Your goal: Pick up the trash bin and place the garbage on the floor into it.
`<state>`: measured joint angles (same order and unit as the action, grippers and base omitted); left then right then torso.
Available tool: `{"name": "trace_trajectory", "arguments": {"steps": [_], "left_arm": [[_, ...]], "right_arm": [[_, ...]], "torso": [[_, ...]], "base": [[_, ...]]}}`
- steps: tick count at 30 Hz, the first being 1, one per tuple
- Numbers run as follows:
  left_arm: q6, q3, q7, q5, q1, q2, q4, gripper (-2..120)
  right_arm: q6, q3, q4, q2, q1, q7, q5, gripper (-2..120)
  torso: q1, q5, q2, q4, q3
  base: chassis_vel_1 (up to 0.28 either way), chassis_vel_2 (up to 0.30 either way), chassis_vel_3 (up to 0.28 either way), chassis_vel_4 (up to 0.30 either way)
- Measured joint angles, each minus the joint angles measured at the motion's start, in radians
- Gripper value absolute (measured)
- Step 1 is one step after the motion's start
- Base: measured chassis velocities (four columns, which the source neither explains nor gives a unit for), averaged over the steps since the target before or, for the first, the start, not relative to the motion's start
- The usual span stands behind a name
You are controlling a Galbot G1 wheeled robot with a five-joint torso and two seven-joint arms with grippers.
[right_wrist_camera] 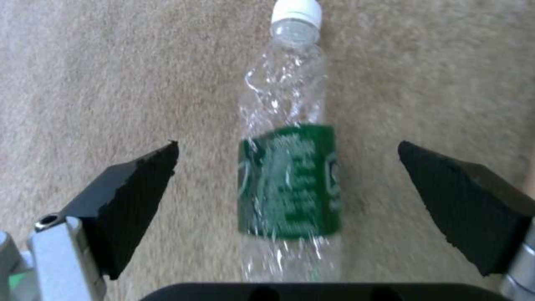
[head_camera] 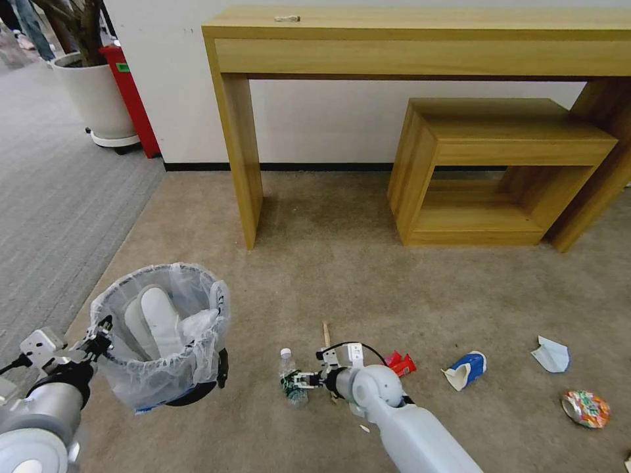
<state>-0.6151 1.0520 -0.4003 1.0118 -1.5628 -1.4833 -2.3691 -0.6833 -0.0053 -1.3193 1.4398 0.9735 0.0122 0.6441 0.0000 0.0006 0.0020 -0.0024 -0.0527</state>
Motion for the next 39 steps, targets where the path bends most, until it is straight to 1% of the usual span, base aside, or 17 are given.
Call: {"name": "trace_trajectory", "arguments": {"steps": [9, 13, 17, 18, 19, 20, 21, 22, 23, 25, 26, 28, 29, 32, 33, 37, 39], "left_arm": [[0.001, -0.005, 0.000, -0.005, -0.002, -0.008, -0.008, 3], [0.002, -0.005, 0.001, -0.005, -0.001, -0.008, -0.008, 3], [0.002, -0.013, 0.001, -0.009, -0.001, -0.012, -0.008, 3], [0.002, -0.013, 0.001, -0.009, -0.001, -0.012, -0.008, 3], [0.003, -0.014, 0.002, -0.010, -0.001, -0.013, -0.008, 3], [0.003, -0.015, 0.002, -0.010, -0.001, -0.013, -0.008, 3], [0.003, -0.015, 0.002, -0.011, -0.001, -0.013, -0.008, 3], [0.003, -0.015, 0.002, -0.011, -0.001, -0.013, -0.008, 3], [0.003, -0.015, 0.002, -0.011, -0.001, -0.013, -0.008, 3], [0.003, -0.015, 0.002, -0.011, -0.001, -0.013, -0.007, 3], [0.003, -0.015, 0.002, -0.011, -0.001, -0.013, -0.007, 3], [0.003, -0.015, 0.002, -0.011, -0.001, -0.013, -0.007, 3], [0.003, -0.015, 0.002, -0.011, -0.001, -0.013, -0.007, 3], [0.003, -0.014, 0.003, -0.010, -0.001, -0.012, -0.007, 3], [0.003, -0.014, 0.003, -0.010, -0.001, -0.012, -0.007, 3], [0.003, -0.012, 0.003, -0.008, -0.002, -0.012, -0.006, 3], [0.004, -0.013, 0.003, -0.007, -0.002, -0.012, -0.003, 3]], "right_arm": [[0.049, 0.005, 0.103, 0.061, -0.023, -0.036, -0.072, 100], [0.068, 0.007, 0.124, 0.068, -0.023, -0.038, -0.090, 95], [0.082, 0.012, 0.131, 0.064, -0.023, -0.038, -0.093, 80], [0.082, 0.012, 0.131, 0.064, -0.023, -0.038, -0.093, 80], [0.087, 0.013, 0.133, 0.062, -0.022, -0.039, -0.094, 73], [0.089, 0.014, 0.134, 0.060, -0.021, -0.040, -0.094, 71], [0.093, 0.015, 0.134, 0.057, -0.019, -0.044, -0.096, 65], [0.093, 0.015, 0.134, 0.057, -0.019, -0.044, -0.096, 65], [0.096, 0.016, 0.134, 0.055, -0.017, -0.047, -0.097, 61], [0.102, 0.019, 0.133, 0.053, -0.013, -0.053, -0.100, 48], [0.102, 0.019, 0.133, 0.053, -0.013, -0.053, -0.100, 48], [0.105, 0.020, 0.132, 0.053, -0.012, -0.055, -0.102, 39], [0.105, 0.020, 0.132, 0.053, -0.012, -0.055, -0.102, 39], [0.109, 0.021, 0.130, 0.051, -0.008, -0.057, -0.105, 26], [0.109, 0.021, 0.130, 0.051, -0.008, -0.057, -0.105, 26], [0.122, 0.023, 0.121, 0.045, -0.003, -0.057, -0.105, 18], [0.163, 0.031, 0.052, 0.021, 0.013, -0.050, -0.090, 11]], "torso": [[0.000, 0.0001, 0.000, 0.0000, 0.000], [0.000, 0.0001, 0.000, -0.0001, 0.000], [0.000, 0.0001, 0.000, -0.0001, 0.000], [0.000, 0.0001, 0.000, -0.0001, 0.000], [0.000, 0.0001, 0.000, -0.0001, 0.000], [0.000, 0.0001, 0.000, -0.0001, 0.000], [0.000, 0.0002, 0.000, 0.0000, 0.000], [0.000, 0.0002, 0.000, 0.0000, 0.000], [0.000, 0.0001, 0.000, -0.0001, 0.000], [0.000, 0.0002, 0.000, -0.0001, 0.000], [0.000, 0.0002, 0.000, -0.0001, 0.000], [0.000, 0.0002, 0.000, 0.0000, 0.000], [0.000, 0.0002, 0.000, 0.0000, 0.000], [0.000, 0.0002, 0.000, 0.0000, 0.000], [0.000, 0.0002, 0.000, 0.0000, 0.000], [0.000, 0.0002, 0.000, 0.0000, 0.000], [0.000, 0.0002, 0.000, 0.0000, 0.000]], "base": [[0.000, 0.000, 0.000, 0.000], [0.000, 0.000, 0.000, 0.000], [0.000, 0.000, 0.000, 0.000], [0.000, 0.000, 0.000, 0.000], [0.000, 0.000, 0.000, 0.000], [0.000, 0.000, 0.000, 0.000], [0.000, 0.000, 0.000, 0.000], [0.000, 0.000, 0.000, 0.000], [0.000, 0.000, 0.000, 0.000], [0.000, 0.000, 0.000, 0.000], [0.000, 0.000, 0.000, 0.000], [0.000, 0.000, 0.000, 0.000], [0.000, 0.000, 0.000, 0.000], [0.000, 0.000, 0.000, 0.000], [0.000, 0.000, 0.000, 0.000], [0.000, 0.000, 0.000, 0.000], [0.000, 0.000, 0.000, 0.000]]}}
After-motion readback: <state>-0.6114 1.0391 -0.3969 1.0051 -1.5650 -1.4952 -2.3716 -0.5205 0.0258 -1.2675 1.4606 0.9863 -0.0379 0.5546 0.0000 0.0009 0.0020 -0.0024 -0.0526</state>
